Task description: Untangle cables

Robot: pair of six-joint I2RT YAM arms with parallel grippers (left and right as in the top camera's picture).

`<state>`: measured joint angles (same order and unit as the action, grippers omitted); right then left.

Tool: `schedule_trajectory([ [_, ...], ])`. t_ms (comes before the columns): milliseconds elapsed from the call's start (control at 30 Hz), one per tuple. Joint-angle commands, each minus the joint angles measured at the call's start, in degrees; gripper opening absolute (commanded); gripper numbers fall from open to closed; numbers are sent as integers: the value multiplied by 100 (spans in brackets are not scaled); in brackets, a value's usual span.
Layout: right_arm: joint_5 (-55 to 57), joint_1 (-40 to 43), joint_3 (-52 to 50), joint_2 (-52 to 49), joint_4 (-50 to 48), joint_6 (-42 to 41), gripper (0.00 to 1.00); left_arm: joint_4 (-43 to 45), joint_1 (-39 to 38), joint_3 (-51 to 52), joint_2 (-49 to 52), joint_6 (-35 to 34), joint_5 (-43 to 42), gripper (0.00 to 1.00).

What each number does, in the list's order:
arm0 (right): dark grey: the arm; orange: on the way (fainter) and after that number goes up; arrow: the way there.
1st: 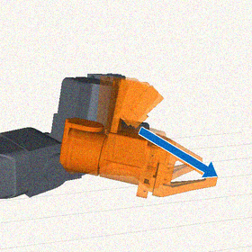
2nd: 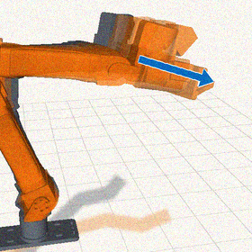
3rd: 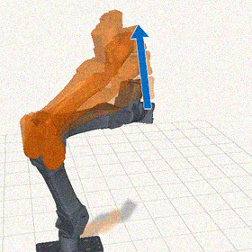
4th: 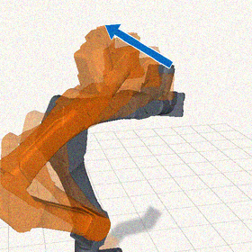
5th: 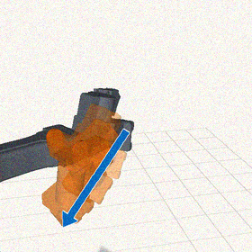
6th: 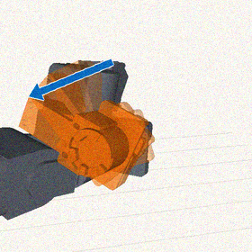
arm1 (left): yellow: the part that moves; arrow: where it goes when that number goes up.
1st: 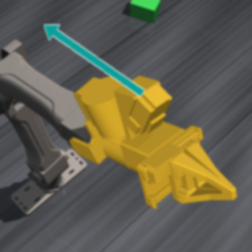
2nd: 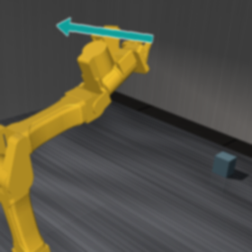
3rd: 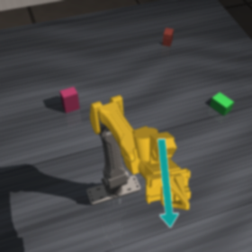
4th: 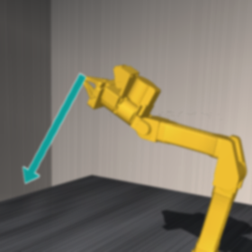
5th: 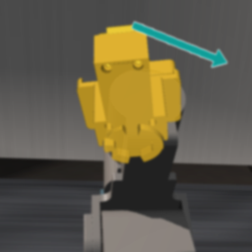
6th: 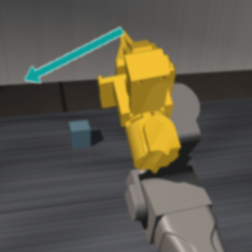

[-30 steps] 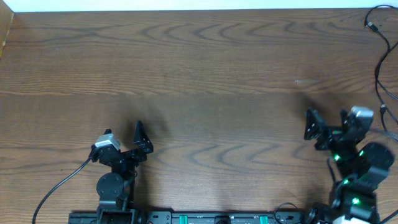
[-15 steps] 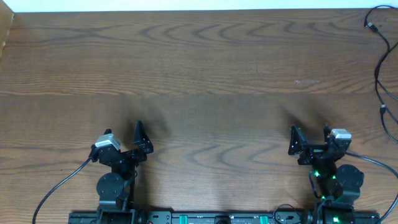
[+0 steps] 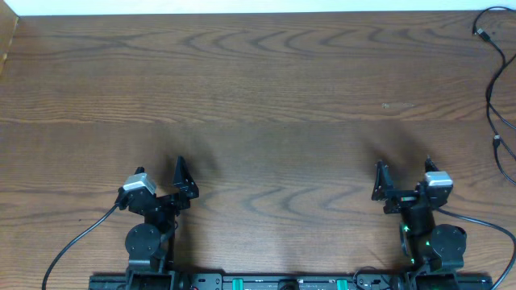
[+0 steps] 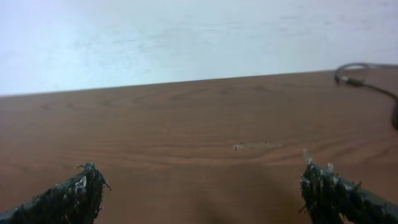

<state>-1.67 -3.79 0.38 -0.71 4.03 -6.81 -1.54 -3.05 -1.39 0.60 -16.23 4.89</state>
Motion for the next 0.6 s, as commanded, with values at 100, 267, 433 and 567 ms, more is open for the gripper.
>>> schedule_trajectory([
  [100,-13,-105,-9,44,33,588,99,-223,31,116,-37,96,138,97],
  [267,4,-120,-9,44,28,411,99,-223,31,116,-37,96,138,97],
  [433,2,-118,-7,42,24,409,99,-223,31,116,-37,96,138,97],
  [567,2,-114,-7,42,24,409,99,-223,31,116,-37,96,138,97],
])
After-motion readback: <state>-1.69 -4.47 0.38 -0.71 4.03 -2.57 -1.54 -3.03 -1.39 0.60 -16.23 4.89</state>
